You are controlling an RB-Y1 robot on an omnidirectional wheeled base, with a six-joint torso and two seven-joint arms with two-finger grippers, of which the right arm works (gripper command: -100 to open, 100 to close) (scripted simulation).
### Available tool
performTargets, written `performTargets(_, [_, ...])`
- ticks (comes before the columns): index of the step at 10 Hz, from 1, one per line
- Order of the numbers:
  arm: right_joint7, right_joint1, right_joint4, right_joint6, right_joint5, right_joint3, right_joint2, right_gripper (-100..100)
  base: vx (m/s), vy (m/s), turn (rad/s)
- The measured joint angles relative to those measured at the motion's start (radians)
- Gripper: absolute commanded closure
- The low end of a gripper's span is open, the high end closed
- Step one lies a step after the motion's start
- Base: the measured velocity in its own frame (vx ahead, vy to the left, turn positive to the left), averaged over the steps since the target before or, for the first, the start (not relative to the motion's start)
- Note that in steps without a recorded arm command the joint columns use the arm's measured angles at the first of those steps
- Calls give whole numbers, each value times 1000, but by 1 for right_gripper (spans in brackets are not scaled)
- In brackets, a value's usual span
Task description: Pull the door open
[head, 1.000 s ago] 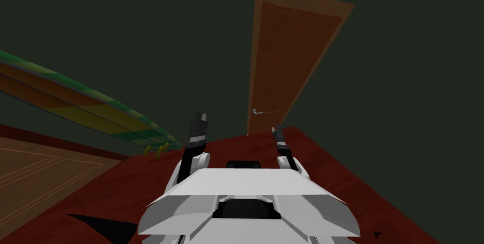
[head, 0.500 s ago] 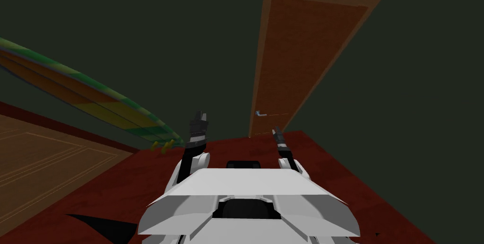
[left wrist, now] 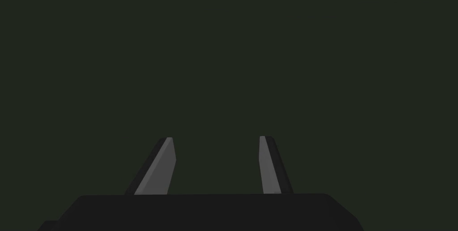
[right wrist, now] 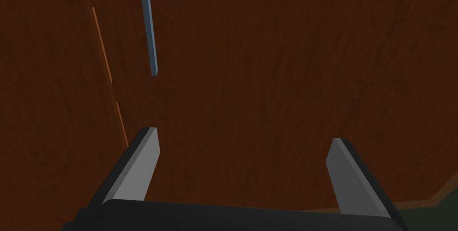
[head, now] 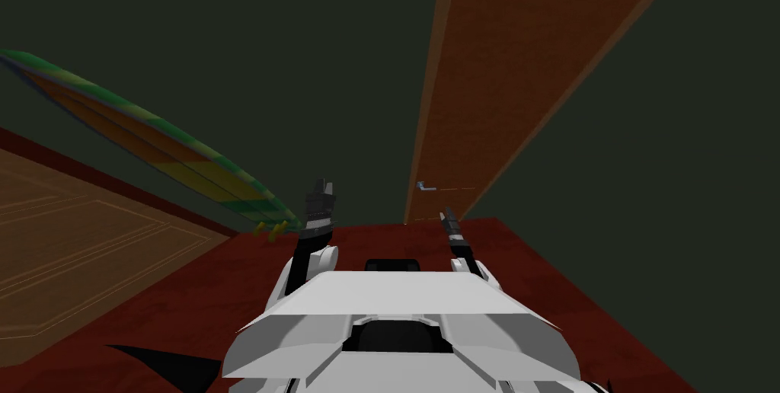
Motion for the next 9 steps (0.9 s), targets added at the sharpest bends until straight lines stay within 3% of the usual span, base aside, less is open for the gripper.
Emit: performTargets(9, [-50,-50,230,-68,-25,6,-42,-100,76,-16,116])
